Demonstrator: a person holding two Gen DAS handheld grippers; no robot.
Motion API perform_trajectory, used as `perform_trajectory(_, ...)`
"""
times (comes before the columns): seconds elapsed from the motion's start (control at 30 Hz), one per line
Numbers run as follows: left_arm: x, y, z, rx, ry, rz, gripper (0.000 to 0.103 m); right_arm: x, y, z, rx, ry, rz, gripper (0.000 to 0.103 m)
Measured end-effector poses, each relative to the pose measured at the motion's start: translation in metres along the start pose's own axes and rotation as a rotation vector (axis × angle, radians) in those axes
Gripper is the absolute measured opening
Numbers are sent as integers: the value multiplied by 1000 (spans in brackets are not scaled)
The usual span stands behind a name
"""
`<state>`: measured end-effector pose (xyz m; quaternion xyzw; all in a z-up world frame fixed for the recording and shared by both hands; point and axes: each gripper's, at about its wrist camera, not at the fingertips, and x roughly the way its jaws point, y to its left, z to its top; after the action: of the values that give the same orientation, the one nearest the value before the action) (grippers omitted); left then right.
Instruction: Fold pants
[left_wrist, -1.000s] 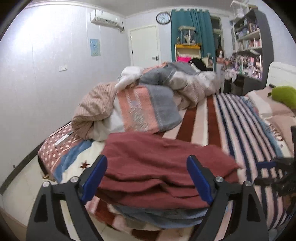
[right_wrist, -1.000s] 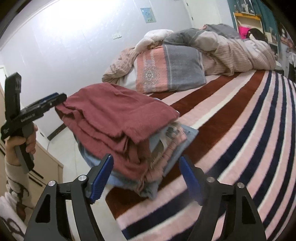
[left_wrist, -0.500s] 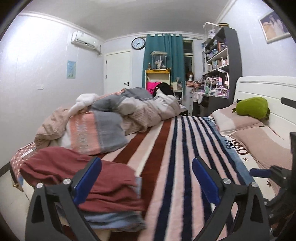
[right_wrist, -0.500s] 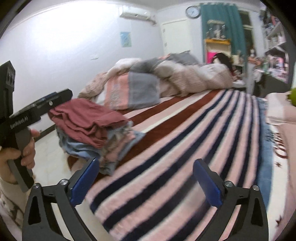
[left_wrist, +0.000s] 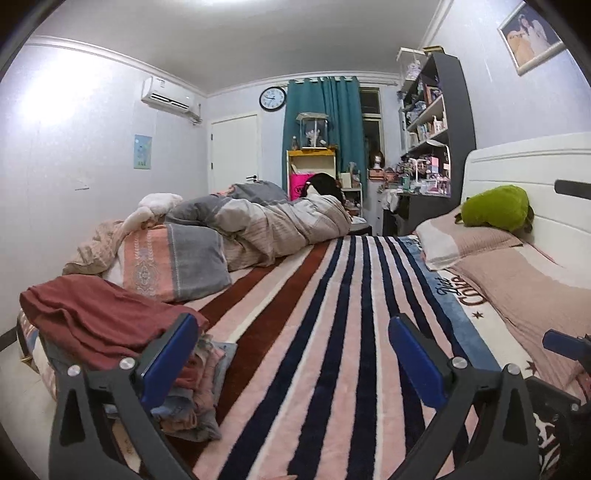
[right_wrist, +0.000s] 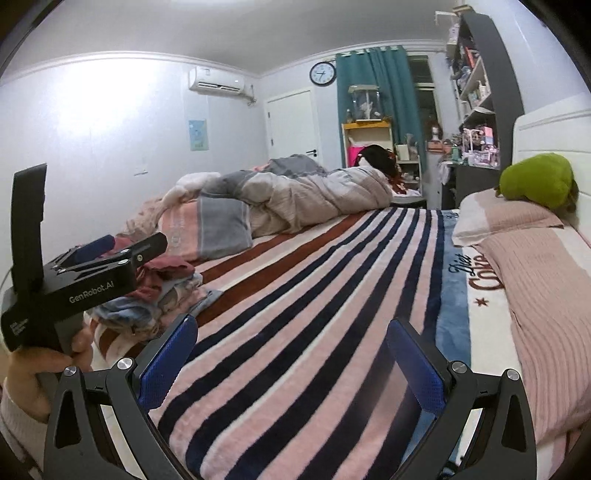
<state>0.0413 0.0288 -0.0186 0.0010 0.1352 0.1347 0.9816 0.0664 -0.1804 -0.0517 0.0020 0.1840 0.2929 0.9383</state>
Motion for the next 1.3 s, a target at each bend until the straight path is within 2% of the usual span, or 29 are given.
perform_trajectory(0.47,-2,-6,-2,28,1,-12,102,-14,-5,-8,49,-45,-27,102)
perform_trajectory(1.3,-4,5,-13,20,26,3,102,-19,8,-9,-2,-95,-76,102)
